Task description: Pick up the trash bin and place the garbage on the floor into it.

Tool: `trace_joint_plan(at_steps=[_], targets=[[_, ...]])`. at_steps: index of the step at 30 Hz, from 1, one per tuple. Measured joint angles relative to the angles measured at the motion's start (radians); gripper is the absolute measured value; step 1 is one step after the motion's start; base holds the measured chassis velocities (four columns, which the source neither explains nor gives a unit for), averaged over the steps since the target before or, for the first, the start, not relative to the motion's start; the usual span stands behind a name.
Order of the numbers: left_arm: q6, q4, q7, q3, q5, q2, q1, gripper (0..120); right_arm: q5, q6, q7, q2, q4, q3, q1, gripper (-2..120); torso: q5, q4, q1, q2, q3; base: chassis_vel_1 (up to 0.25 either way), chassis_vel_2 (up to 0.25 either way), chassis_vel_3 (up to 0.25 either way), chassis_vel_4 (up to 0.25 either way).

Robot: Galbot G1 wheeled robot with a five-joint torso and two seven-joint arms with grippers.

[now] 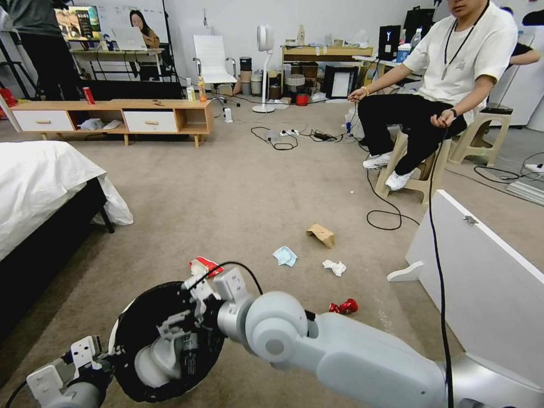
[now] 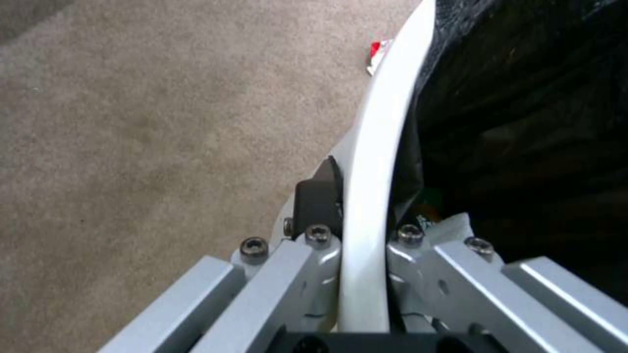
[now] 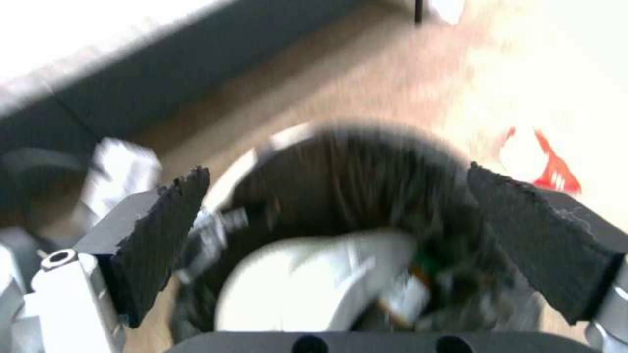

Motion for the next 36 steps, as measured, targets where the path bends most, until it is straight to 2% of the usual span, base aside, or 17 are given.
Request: trace_joint_plan(at_steps=[3,10,11,16,17,18,20,22,23,24,25,26,28,29,32,34,36], targets=[[0.0,0.006,0.0,0.0,0.001,0.003,-0.003,2,0.032,-0.002,0.011,-0.014,0.059,0.061,0.021,100,0.0,0.0002,0.0,0.0,0.0,0.0,0.0,0.0,0.0],[0.0,0.013,0.0,-0.001,0.001,0.009,-0.003,2,0.075,-0.005,0.002,-0.125,0.18,0.197,0.024,100,0.0002,-0.0001,0.0,0.0,0.0,0.0,0.0,0.0,0.0],[0.0,0.013,0.001,-0.001,0.001,0.01,-0.002,2,0.075,0.005,-0.01,-0.175,0.21,0.254,-0.005,100,0.0001,0.0,0.0,0.0,0.0,0.0,0.0,0.0,0.0],[0.0,0.008,0.001,-0.003,0.0,0.013,0.001,2,0.063,0.056,-0.056,-0.266,0.256,0.397,-0.107,100,0.0004,0.0001,0.0,0.0,0.0,0.0,0.0,0.0,0.0],[0.0,0.0,0.001,-0.004,-0.002,0.016,0.003,2,0.05,0.102,-0.096,-0.312,0.281,0.5,-0.18,100,0.0004,-0.0001,0.0,0.0,0.0,0.0,0.0,0.0,0.0],[0.0,0.0,0.001,-0.004,-0.002,0.016,0.003,2,0.05,0.102,-0.096,-0.312,0.281,0.5,-0.18,100,0.0004,-0.0001,0.0,0.0,0.0,0.0,0.0,0.0,0.0],[0.0,-0.011,0.001,-0.007,-0.004,0.019,0.006,2,-0.021,0.212,-0.179,-0.374,0.305,0.658,-0.293,100,0.0003,-0.0001,0.0,0.0,0.0,0.0,0.0,0.0,0.0],[0.0,-0.013,0.002,-0.008,-0.005,0.019,0.006,2,-0.041,0.242,-0.203,-0.389,0.311,0.702,-0.326,100,0.0004,-0.0002,0.0,0.0,0.0,0.0,0.0,0.0,0.0],[0.0,-0.026,0.002,-0.012,-0.006,0.02,0.01,2,-0.104,0.326,-0.244,-0.423,0.327,0.828,-0.435,100,0.0003,-0.0002,0.0,0.0,0.0,0.0,0.0,0.0,0.0],[0.0,-0.026,0.002,-0.012,-0.006,0.02,0.01,2,-0.104,0.326,-0.244,-0.423,0.327,0.828,-0.435,100,0.0003,-0.0002,0.0,0.0,0.0,0.0,0.0,0.0,0.0],[0.0,-0.038,0.002,-0.019,-0.006,0.018,0.015,2,-0.182,0.418,-0.254,-0.445,0.336,0.911,-0.535,100,0.0005,0.0,0.0,0.0,0.0,0.0,0.0,0.0,0.0],[0.0,-0.038,0.002,-0.019,-0.006,0.018,0.015,2,-0.182,0.418,-0.254,-0.445,0.336,0.911,-0.535,100,0.0005,0.0,0.0,0.0,0.0,0.0,0.0,0.0,0.0],[0.0,-0.062,0.002,-0.027,-0.005,0.012,0.025,2,-0.293,0.513,-0.259,-0.456,0.344,1.061,-0.682,100,0.0003,0.0003,0.0,0.0,0.0,0.0,0.0,0.0,0.0],[0.0,-0.062,0.002,-0.027,-0.005,0.012,0.025,2,-0.293,0.513,-0.259,-0.456,0.344,1.061,-0.682,100,0.0003,0.0003,0.0,0.0,0.0,0.0,0.0,0.0,0.0],[0.0,-0.092,0.008,-0.044,-0.001,0.001,0.041,2,-0.406,0.572,-0.275,-0.424,0.353,1.209,-0.823,100,0.0001,-0.0009,0.0,0.0,0.0,0.0,0.0,0.0,0.0],[0.0,-0.102,0.013,-0.051,0.005,-0.006,0.048,2,-0.439,0.583,-0.277,-0.409,0.352,1.228,-0.841,100,0.0,-0.0006,0.0,0.0,0.0,0.0,0.0,0.0,0.0],[0.0,-0.124,0.022,-0.062,0.034,-0.022,0.062,2,-0.595,0.629,-0.281,-0.345,0.346,1.275,-0.902,100,0.0003,0.0009,0.0,0.0,0.0,0.0,0.0,0.0,0.0]])
